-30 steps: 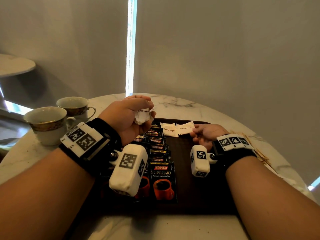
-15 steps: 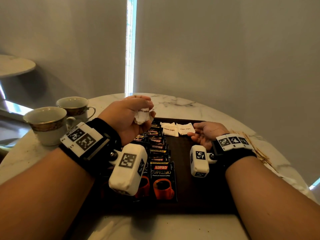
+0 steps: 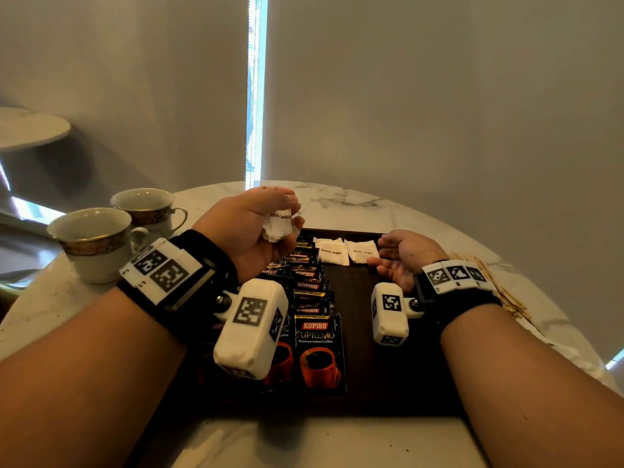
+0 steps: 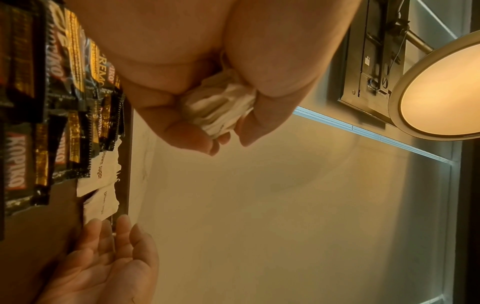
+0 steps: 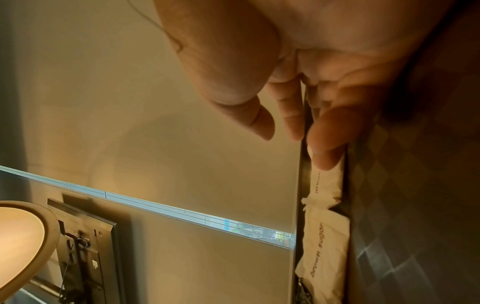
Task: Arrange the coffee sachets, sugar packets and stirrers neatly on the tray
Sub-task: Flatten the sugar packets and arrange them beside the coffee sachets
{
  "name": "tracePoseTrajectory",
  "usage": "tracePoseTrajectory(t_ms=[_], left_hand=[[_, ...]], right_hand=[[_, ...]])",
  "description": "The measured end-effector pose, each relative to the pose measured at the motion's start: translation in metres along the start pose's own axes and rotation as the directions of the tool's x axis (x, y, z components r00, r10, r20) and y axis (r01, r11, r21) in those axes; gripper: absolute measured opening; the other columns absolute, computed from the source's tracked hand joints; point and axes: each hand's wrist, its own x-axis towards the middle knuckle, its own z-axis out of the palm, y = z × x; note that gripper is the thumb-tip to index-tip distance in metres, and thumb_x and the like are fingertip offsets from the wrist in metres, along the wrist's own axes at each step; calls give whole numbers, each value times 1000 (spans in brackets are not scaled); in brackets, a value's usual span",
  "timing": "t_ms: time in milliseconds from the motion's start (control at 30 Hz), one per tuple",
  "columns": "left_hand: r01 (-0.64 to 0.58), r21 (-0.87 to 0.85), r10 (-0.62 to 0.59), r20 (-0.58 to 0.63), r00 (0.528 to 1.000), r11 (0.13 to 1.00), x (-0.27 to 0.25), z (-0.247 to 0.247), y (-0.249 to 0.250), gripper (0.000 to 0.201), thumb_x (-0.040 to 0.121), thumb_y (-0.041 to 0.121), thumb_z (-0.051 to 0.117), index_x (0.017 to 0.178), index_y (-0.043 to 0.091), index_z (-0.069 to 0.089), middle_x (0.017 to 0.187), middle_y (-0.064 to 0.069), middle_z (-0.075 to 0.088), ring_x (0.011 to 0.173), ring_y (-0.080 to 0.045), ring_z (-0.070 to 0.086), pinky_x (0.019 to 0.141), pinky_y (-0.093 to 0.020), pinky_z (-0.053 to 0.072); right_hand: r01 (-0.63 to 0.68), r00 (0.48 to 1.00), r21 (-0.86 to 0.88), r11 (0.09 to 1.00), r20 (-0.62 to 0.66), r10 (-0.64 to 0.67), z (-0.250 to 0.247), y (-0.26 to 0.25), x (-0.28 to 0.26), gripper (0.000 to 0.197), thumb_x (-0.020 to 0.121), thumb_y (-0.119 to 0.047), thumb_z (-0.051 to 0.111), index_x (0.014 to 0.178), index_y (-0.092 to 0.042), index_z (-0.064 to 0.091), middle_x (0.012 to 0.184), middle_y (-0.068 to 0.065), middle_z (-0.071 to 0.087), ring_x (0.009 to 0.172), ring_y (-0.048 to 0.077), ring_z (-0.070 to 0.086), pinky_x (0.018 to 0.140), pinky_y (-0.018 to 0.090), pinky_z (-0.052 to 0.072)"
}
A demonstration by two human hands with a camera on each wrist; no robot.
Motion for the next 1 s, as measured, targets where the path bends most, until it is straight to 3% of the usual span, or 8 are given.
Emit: tracePoseTrajectory(t_ms=[200, 333, 400, 567, 667, 833, 933, 1000], left_hand=[[-6, -2, 6, 10, 1000, 1000, -1, 1, 0, 12, 94, 7, 58, 83, 13, 61, 79, -4, 61, 65, -17, 63, 48, -22, 47], [2, -4, -2, 12, 1000, 1000, -1, 1, 0, 7, 92, 8, 59, 86, 11, 60, 81, -5, 61, 66, -17, 63, 48, -23, 49], [15, -16, -15, 17, 1000, 1000, -1, 1, 0, 1, 91, 10, 60, 91, 10, 59, 86, -7, 61, 67, -17, 63, 49, -24, 50], [18, -58, -16, 35, 999, 998, -3, 1, 2, 23, 87, 6, 42, 96, 4, 63, 98, -17, 57, 79, -27, 65, 58, -31, 55], [17, -52, -16, 29, 999, 998, -4, 3, 3, 31, 90, 2, 37, 102, 3, 66, 116, -20, 55, 89, -33, 67, 60, -34, 59], [44, -12, -43, 71, 997, 999, -4, 1, 2, 32, 95, 2, 46, 120, 8, 65, 131, -24, 55, 105, -42, 69, 68, -42, 61], [54, 32, -56, 79, 995, 998, -5, 1, 3, 27, 96, 4, 50, 116, 10, 67, 128, -23, 61, 100, -37, 69, 63, -36, 60], [30, 46, -33, 72, 997, 999, -6, 3, 3, 23, 96, 5, 53, 113, 9, 68, 121, -22, 66, 95, -33, 70, 61, -32, 59]], right_hand=[[3, 1000, 5, 1000, 5, -3, 0, 1, 2, 20, 96, -18, 54, 109, -4, 62, 112, 17, 62, 72, 24, 68, 49, 27, 47], [-5, 1000, 20, 1000, -4, 5, -1, 0, 2, 26, 96, -18, 55, 116, -4, 62, 113, 17, 62, 77, 26, 70, 49, 27, 48], [-3, 1000, 30, 1000, -10, 3, -2, 0, 2, 27, 95, -19, 56, 118, -4, 61, 113, 17, 62, 79, 26, 70, 49, 27, 48], [29, 998, 37, 999, -54, -27, -3, -2, 0, 24, 94, -20, 58, 114, -7, 63, 109, 14, 61, 76, 22, 65, 50, 28, 48], [74, 995, 45, 996, -74, -70, -2, -12, -5, 21, 93, -22, 60, 107, -8, 64, 101, 11, 62, 70, 19, 59, 48, 28, 45], [155, 975, 117, 981, 142, -171, 5, -36, -37, 18, 96, -28, 59, 100, -11, 62, 87, 4, 59, 64, 14, 52, 44, 22, 40], [214, 910, 109, 971, 340, -238, 14, -40, -67, 23, 91, -32, 64, 98, -11, 61, 78, 2, 58, 58, 12, 52, 45, 22, 38], [232, 860, 81, 969, 448, -243, 22, -38, -82, 37, 77, -37, 71, 101, -10, 61, 76, 2, 60, 56, 12, 53, 47, 23, 37]])
